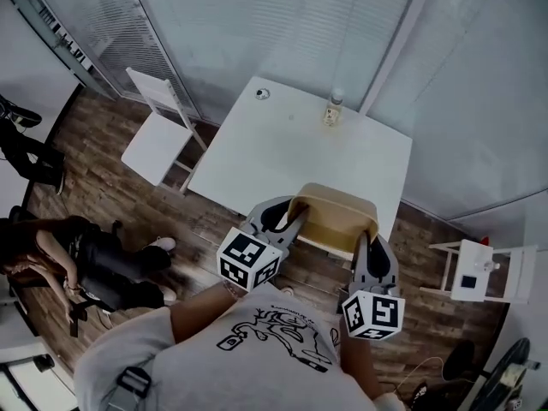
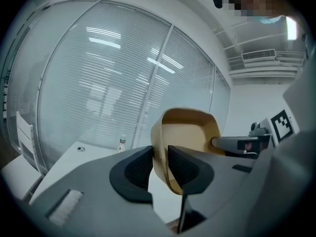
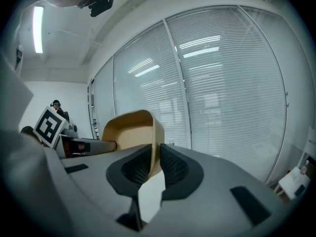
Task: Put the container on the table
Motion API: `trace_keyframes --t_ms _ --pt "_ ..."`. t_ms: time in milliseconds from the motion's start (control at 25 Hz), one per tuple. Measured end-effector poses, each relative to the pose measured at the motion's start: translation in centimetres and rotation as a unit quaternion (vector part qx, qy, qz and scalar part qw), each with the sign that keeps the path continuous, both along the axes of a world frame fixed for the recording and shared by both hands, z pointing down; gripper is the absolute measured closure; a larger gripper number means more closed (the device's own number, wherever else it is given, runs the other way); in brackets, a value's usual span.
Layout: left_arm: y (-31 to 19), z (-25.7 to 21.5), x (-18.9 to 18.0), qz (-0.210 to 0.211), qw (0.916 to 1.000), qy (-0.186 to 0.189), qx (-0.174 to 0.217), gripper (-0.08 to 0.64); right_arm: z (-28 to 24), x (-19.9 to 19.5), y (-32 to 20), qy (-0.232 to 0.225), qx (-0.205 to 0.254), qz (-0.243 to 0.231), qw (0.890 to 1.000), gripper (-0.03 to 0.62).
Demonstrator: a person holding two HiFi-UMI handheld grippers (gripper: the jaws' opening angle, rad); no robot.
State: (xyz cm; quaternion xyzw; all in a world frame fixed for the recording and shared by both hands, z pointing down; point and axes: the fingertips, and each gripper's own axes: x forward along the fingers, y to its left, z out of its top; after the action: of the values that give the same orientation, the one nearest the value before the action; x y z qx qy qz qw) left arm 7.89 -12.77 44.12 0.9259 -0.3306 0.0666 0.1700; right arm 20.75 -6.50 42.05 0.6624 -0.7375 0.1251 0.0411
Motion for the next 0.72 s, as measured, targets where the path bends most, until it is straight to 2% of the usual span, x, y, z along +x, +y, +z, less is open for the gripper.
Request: trace_keyframes --t_ms 400,720 --pt "-12.4 -0.5 -2.6 0.012 0.9999 0.004 0.000 0.468 -0.1 -2.5 -12.4 0.005 -0.010 0.007 1.000 0.577" --pt "-17.9 -0.1 -3.1 0.029 0.9996 0.004 0.000 0.468 0.3 -3.2 -17.6 0.010 -0.012 0.020 1.000 0.577"
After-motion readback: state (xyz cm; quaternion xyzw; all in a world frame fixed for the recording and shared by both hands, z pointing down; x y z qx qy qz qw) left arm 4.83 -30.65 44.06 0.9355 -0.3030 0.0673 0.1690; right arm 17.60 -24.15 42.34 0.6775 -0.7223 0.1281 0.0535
